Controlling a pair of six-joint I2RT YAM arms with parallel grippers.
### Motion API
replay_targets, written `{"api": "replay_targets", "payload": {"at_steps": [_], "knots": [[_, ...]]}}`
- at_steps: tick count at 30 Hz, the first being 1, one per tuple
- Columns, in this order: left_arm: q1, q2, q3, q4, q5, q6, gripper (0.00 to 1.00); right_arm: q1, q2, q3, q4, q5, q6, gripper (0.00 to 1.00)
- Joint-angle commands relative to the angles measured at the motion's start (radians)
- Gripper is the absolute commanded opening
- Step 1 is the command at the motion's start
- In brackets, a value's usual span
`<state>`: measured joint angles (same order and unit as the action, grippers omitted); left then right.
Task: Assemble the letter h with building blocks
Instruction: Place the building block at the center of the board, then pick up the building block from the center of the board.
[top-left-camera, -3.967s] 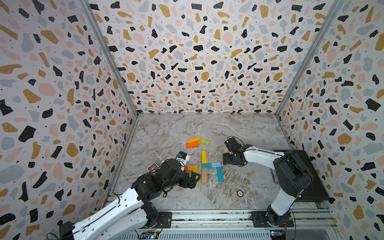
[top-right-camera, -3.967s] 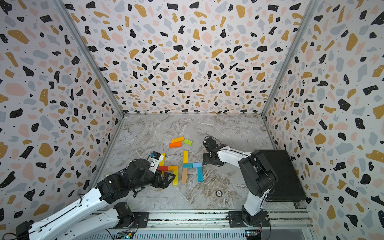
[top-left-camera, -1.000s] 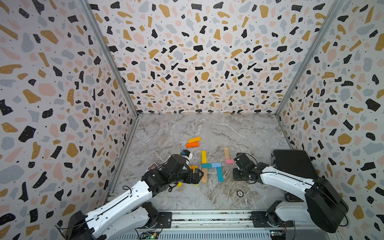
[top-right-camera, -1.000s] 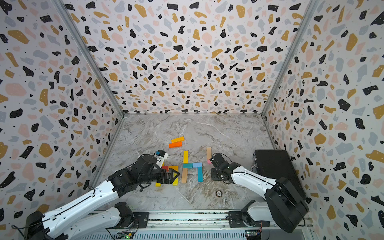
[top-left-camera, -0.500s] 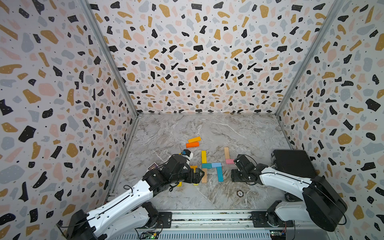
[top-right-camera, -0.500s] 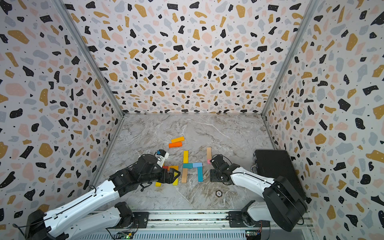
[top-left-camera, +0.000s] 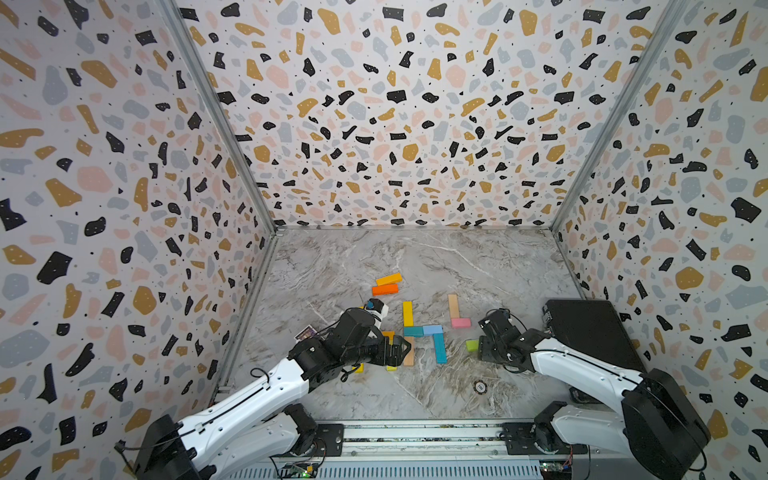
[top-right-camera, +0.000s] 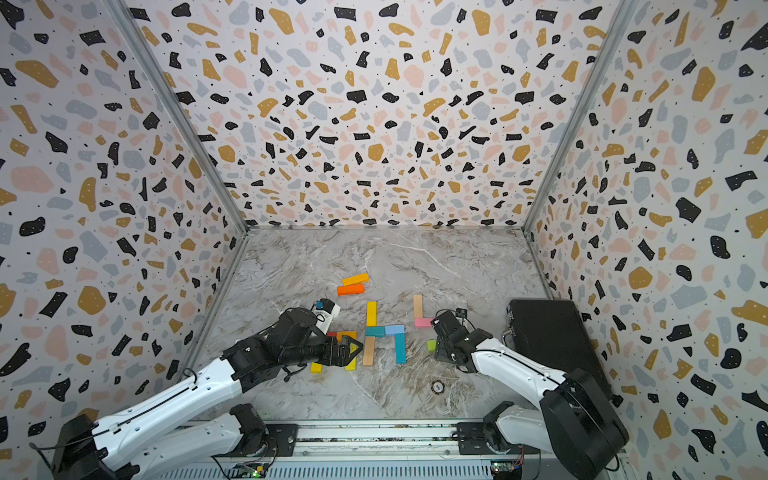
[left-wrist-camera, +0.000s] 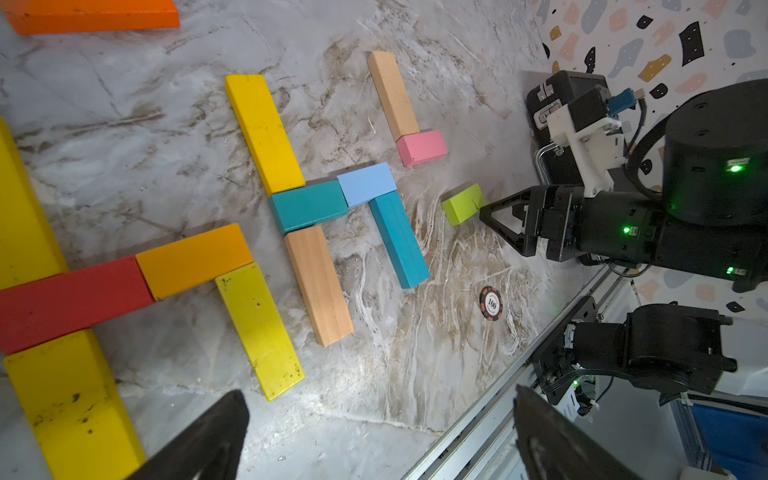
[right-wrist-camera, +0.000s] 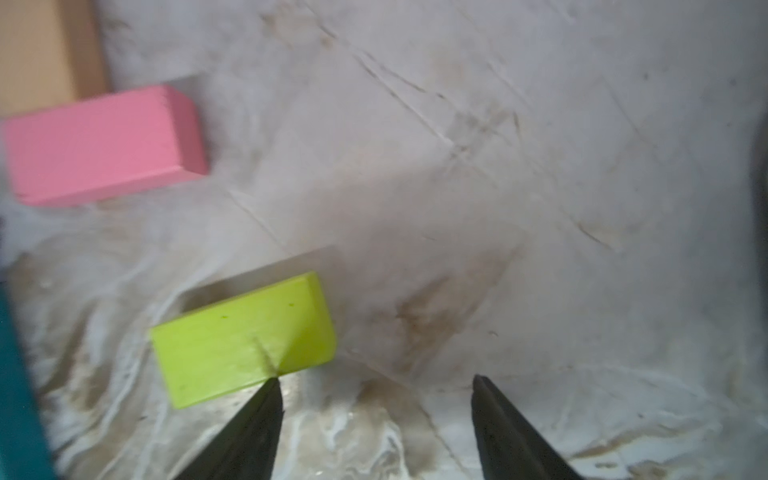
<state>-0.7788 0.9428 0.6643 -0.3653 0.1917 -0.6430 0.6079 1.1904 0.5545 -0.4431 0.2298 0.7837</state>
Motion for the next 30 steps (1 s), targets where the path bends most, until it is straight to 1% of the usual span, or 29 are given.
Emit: {"api": "replay_targets", "payload": {"at_steps": [1, 5, 7, 10, 14, 20, 30], "knots": [[0.008, -0.020, -0.010, 0.018, 0.008, 0.006, 0.99, 0.001, -0.026, 0.019, 0.077, -0.110, 0.007, 0.77], [0.009, -0.048, -0.019, 0.014, 0.001, 0.006, 0.99, 0.001, 0.028, 0.085, 0.052, -0.191, -0.067, 0.80], [0.009, -0.056, -0.021, 0.005, -0.001, 0.009, 0.99, 0.001, 0.083, 0.135, -0.013, -0.199, -0.122, 0.82], [0.009, -0.063, -0.022, -0.003, -0.006, 0.012, 0.99, -0.001, 0.134, 0.171, -0.077, -0.178, -0.171, 0.83], [0.009, -0.073, -0.023, -0.008, -0.010, 0.014, 0.99, -0.003, 0.150, 0.172, -0.081, -0.179, -0.189, 0.85], [0.009, -0.077, -0.019, -0.014, -0.014, 0.015, 0.99, -0.014, 0.198, 0.193, -0.097, -0.173, -0.198, 0.85], [0.009, -0.077, -0.017, -0.017, -0.017, 0.015, 0.99, -0.025, 0.234, 0.185, -0.046, -0.175, -0.202, 0.79]]}}
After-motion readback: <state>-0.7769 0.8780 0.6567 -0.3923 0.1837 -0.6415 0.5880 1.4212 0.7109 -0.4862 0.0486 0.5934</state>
